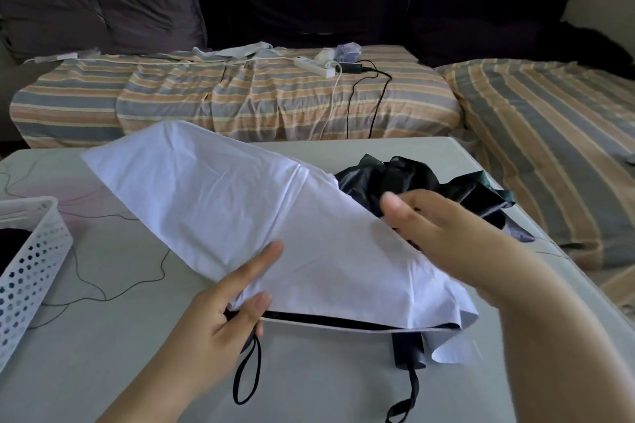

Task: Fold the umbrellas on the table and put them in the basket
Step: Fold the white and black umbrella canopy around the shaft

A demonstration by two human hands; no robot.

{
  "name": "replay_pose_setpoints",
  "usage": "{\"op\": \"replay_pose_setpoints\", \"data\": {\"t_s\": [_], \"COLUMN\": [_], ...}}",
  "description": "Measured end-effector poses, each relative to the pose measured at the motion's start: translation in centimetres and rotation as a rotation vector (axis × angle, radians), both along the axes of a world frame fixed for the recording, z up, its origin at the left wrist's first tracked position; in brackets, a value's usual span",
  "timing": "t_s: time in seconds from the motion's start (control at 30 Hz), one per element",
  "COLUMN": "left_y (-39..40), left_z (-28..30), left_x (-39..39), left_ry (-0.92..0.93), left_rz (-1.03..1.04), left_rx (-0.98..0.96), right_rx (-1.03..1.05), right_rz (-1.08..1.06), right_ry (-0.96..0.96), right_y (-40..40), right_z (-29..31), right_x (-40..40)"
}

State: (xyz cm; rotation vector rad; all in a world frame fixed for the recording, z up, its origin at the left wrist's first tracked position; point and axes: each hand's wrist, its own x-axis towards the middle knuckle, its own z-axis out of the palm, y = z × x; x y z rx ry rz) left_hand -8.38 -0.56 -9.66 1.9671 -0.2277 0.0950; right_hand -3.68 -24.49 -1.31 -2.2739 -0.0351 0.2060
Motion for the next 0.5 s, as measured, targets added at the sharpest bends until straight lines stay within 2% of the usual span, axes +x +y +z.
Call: {"op": "replay_pose_setpoints", "data": {"t_s": [0.13,0.3,0.5], "left_y": [-0.5,-0.3,0.3], "left_z": [-0.2,-0.2,-0.4], "left_x": [-0.4,-0.7,-0.7], "left_ry": [-0.001,0.082,0.046], "left_rz": [-0.033,-0.022,-0.064], "left_rx": [-0.045,-0.089,-0.066], "right_rx": [0.004,0.138,0.147], "right_rz": [0.011,0.043,0.040], "right_ry": [-0.014,-0.073,-0.139], "right_y": [2.2,2.7,3.4], "right_z": [-1.1,-1.4,-0.7], "right_x": [1.0,0.6,-0.2]}}
